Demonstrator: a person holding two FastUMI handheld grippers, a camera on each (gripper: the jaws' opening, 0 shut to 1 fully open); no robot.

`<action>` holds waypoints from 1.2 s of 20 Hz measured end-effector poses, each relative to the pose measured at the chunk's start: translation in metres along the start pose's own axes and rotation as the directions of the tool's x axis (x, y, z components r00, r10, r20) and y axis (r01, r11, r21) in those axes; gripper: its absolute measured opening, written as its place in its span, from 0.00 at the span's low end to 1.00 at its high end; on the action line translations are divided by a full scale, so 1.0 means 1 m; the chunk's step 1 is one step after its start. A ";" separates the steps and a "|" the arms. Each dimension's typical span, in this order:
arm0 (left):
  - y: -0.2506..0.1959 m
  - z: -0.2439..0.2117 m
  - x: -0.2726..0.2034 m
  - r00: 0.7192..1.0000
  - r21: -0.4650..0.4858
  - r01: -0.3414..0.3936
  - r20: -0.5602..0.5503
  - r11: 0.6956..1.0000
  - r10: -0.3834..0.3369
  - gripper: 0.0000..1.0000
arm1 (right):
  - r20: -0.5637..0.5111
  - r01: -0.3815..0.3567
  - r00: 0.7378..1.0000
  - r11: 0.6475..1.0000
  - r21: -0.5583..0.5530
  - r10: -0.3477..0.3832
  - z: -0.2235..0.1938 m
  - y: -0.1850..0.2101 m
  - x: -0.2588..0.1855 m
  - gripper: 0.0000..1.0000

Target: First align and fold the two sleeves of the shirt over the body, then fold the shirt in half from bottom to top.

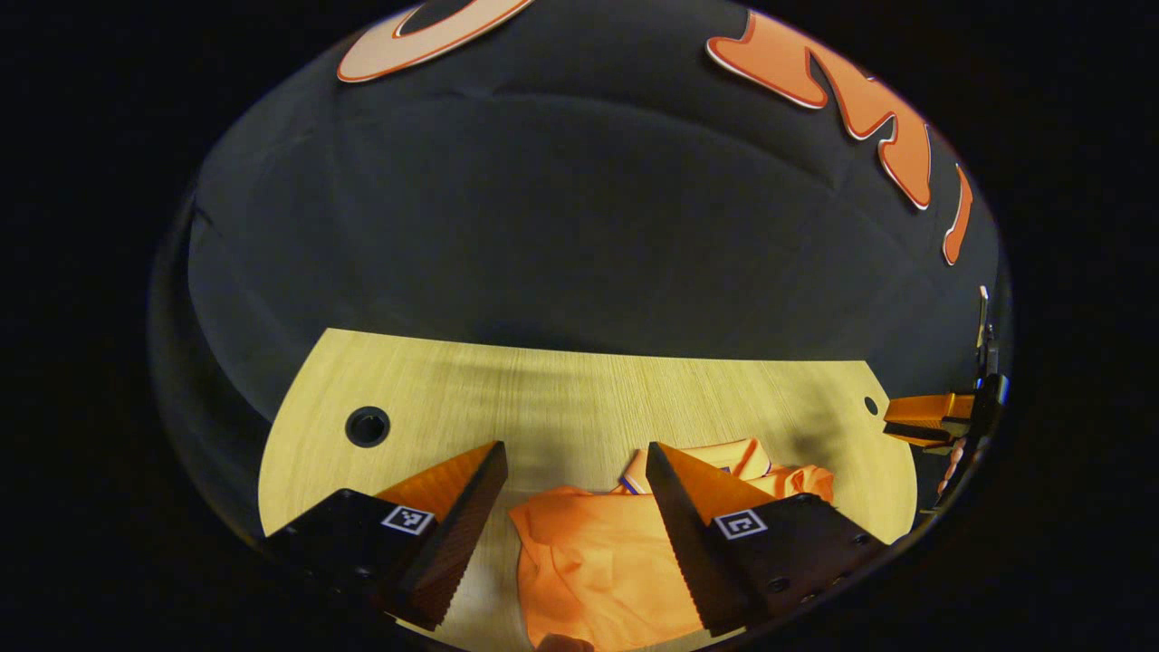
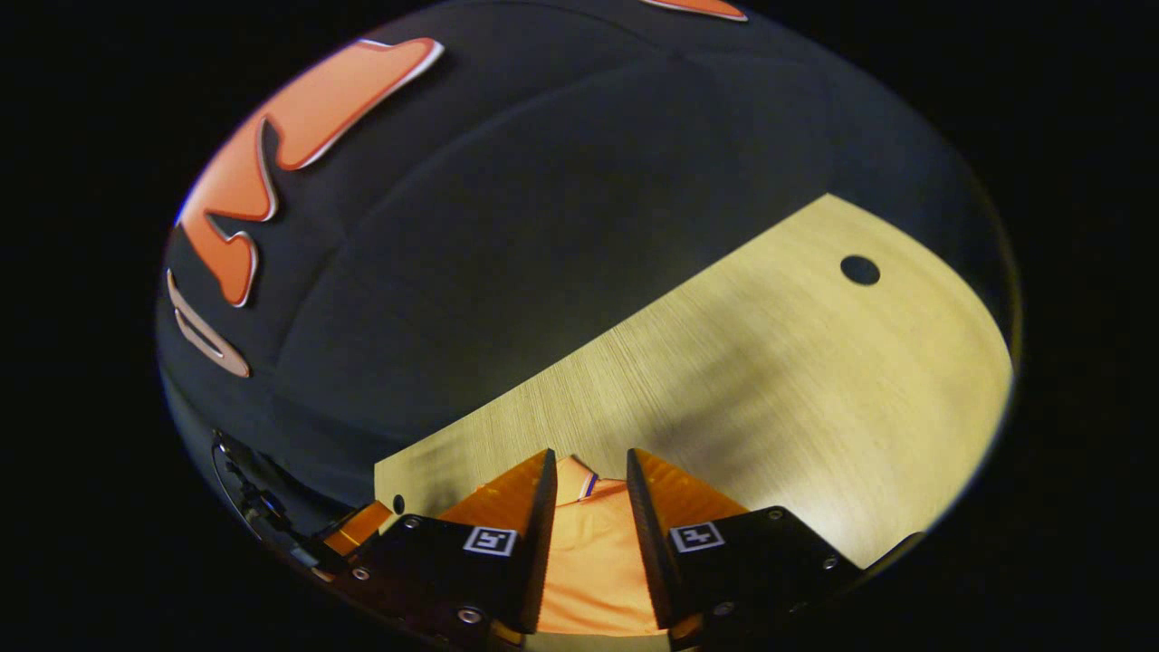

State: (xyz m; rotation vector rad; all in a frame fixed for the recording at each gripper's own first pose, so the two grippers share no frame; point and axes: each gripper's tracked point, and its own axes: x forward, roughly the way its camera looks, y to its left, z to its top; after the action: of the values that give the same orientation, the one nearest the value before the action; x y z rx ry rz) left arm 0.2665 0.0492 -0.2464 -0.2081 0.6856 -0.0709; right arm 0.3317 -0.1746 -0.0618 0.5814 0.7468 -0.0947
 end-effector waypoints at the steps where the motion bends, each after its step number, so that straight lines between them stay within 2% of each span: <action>1: 0.000 0.007 -0.012 1.000 -0.003 0.001 0.028 1.000 -0.001 0.96 | 0.054 0.013 0.998 0.999 -0.047 -0.011 0.009 0.001 -0.012 0.64; 3: -0.004 0.016 -0.038 0.998 0.032 -0.014 0.066 0.999 0.012 0.97 | 0.148 0.033 0.989 0.992 -0.125 -0.014 0.023 0.008 -0.043 0.87; 5: -0.021 0.022 -0.062 0.994 0.050 -0.012 0.111 0.999 0.006 0.97 | 0.212 0.041 0.977 0.985 -0.170 -0.005 0.029 0.016 -0.075 0.96; 10: -0.040 0.033 -0.158 0.963 0.052 -0.032 0.268 0.998 0.017 0.96 | 0.337 0.027 0.940 0.969 -0.247 0.059 0.034 0.026 -0.153 0.98; 11: -0.044 0.035 -0.176 0.953 0.057 -0.041 0.303 0.998 0.022 0.96 | 0.380 0.029 0.921 0.957 -0.290 0.087 0.036 0.028 -0.170 0.98; 14: -0.058 0.034 -0.230 0.915 0.071 -0.077 0.401 0.995 0.043 0.96 | 0.498 0.117 0.862 0.919 -0.378 0.096 0.036 0.026 -0.213 0.98; 15: -0.064 0.034 -0.249 0.901 0.062 -0.077 0.432 0.995 0.043 0.96 | 0.530 0.122 0.840 0.910 -0.397 0.118 0.037 0.028 -0.231 0.98; 18: -0.075 0.030 -0.306 0.847 0.030 -0.069 0.531 0.997 0.042 0.96 | 0.627 0.129 0.754 0.891 -0.435 0.197 0.038 0.042 -0.282 0.97; 21: -0.074 0.010 -0.344 0.804 0.044 -0.150 0.587 0.988 0.096 0.96 | 0.692 0.143 0.659 0.854 -0.500 0.294 0.024 0.055 -0.332 0.98; 22: -0.078 0.004 -0.354 0.791 0.047 -0.157 0.604 0.987 0.097 0.96 | 0.706 0.154 0.630 0.839 -0.522 0.324 0.017 0.057 -0.347 0.97; 23: -0.084 -0.002 -0.366 0.777 0.043 -0.152 0.622 0.987 0.093 0.96 | 0.714 0.167 0.610 0.826 -0.539 0.342 0.009 0.057 -0.358 0.97; 24: -0.088 -0.006 -0.374 0.754 0.049 -0.143 0.653 0.989 0.077 0.96 | 0.716 0.178 0.603 0.817 -0.549 0.350 0.003 0.059 -0.364 0.97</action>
State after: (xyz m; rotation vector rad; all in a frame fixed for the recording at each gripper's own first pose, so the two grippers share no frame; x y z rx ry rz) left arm -0.0253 0.0118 0.0003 -0.0857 -0.0116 0.0835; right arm 0.0820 -0.1706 0.2091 -0.0618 -0.1811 -0.0193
